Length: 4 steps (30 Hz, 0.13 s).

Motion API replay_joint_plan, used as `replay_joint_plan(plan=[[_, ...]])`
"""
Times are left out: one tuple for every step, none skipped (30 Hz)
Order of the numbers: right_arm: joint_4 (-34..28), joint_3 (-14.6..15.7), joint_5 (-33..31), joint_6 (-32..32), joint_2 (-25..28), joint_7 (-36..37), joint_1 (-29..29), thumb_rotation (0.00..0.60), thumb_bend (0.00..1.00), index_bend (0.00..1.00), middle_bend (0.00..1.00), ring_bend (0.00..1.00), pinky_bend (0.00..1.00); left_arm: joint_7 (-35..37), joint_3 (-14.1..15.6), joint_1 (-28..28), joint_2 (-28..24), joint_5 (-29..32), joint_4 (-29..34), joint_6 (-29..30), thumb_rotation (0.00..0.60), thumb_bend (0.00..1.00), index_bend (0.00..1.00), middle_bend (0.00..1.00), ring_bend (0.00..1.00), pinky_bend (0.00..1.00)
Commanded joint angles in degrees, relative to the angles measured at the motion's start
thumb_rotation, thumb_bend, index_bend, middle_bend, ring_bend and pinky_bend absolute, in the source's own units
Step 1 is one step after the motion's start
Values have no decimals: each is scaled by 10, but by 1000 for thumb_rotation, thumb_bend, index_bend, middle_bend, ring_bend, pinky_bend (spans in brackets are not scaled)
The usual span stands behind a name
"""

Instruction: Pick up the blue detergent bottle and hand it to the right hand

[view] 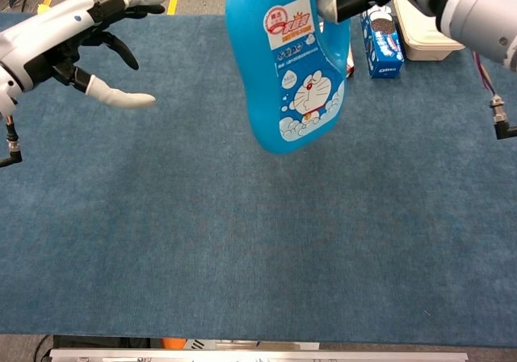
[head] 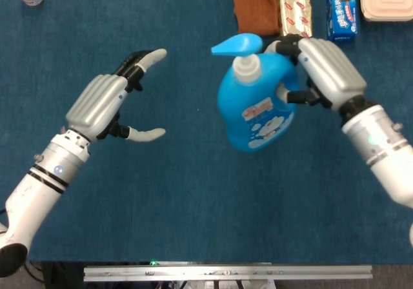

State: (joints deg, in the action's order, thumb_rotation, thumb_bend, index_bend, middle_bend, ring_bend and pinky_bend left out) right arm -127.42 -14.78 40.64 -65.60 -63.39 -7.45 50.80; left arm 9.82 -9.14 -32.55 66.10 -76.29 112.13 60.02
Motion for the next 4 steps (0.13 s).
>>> replay_joint_plan(plan=[[-8, 14, 34, -7, 14, 11, -27, 600, 604, 552, 409, 287, 473, -11, 10, 10, 0, -18, -13, 17, 538, 141, 15, 70, 33, 340], [-8, 18, 44, -8, 16, 13, -36, 600, 604, 553, 409, 287, 473, -15, 13, 14, 2, -25, -18, 24, 538, 142, 15, 70, 33, 340], [-7, 21, 52, -9, 18, 15, -42, 600, 604, 554, 409, 287, 473, -19, 16, 16, 3, -29, -23, 28, 538, 142, 15, 70, 33, 339], [-7, 24, 59, -10, 20, 18, -48, 600, 604, 555, 409, 287, 473, -25, 18, 19, 4, -34, -28, 34, 538, 142, 15, 70, 33, 338]])
